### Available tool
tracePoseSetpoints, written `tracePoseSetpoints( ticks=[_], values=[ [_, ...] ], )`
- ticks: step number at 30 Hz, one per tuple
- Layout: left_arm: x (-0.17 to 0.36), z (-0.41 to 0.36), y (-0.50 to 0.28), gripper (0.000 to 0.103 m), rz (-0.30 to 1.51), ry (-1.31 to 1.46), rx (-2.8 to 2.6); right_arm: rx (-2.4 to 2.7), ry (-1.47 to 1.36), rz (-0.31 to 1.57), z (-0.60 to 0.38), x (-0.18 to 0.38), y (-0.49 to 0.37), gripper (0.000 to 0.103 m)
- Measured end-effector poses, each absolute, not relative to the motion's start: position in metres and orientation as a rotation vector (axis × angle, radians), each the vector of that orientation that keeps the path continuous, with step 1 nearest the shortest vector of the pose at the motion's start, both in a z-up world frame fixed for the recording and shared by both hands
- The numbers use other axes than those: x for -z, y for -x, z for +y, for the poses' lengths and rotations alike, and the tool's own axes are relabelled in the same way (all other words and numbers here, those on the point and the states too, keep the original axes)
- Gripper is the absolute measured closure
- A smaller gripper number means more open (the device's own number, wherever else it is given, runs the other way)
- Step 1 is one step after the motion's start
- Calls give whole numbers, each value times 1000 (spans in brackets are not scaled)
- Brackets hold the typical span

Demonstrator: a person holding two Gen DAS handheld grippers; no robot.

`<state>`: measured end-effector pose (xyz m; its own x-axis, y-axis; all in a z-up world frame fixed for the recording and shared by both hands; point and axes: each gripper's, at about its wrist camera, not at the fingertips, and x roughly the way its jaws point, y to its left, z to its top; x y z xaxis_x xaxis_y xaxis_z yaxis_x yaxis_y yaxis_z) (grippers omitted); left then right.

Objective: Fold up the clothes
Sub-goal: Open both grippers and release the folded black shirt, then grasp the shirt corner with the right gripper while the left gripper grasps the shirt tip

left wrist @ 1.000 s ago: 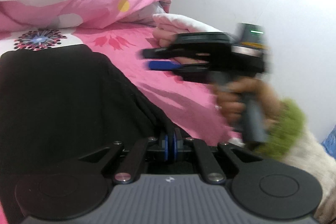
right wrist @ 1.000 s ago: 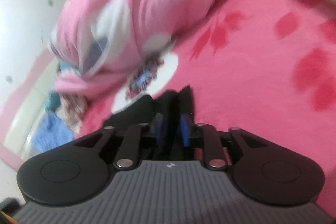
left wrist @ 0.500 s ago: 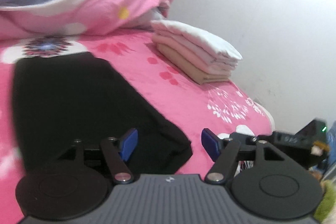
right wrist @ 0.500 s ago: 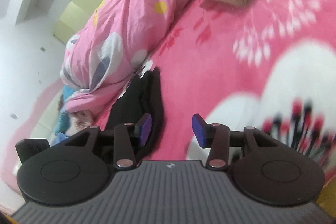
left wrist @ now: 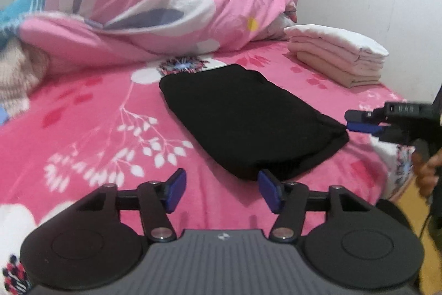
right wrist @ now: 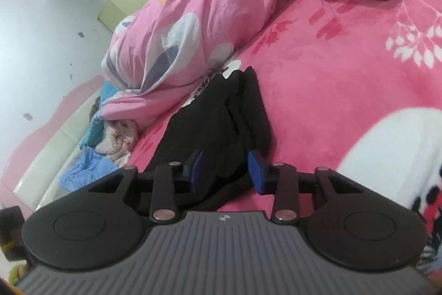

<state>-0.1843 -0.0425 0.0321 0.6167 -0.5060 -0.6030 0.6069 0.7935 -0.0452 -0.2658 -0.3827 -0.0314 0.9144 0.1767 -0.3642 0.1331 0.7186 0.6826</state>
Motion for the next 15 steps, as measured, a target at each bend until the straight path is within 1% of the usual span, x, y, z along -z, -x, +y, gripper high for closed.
tracePoseSetpoints(
  ticks=[6, 9, 11, 15],
  values=[
    [-22, -58, 184, 52, 597, -243, 672, -2, -811, 447, -383, 30, 270, 76],
    [-15, -58, 179, 54, 616, -202, 690, 1, -828, 467, -378, 34, 273, 76],
    [-11, -58, 174, 58, 638, -166, 703, 0, -829, 481, -374, 36, 273, 76],
    [-8, -57, 170, 58, 653, -133, 709, -7, -806, 480, -368, 34, 269, 76]
  ],
)
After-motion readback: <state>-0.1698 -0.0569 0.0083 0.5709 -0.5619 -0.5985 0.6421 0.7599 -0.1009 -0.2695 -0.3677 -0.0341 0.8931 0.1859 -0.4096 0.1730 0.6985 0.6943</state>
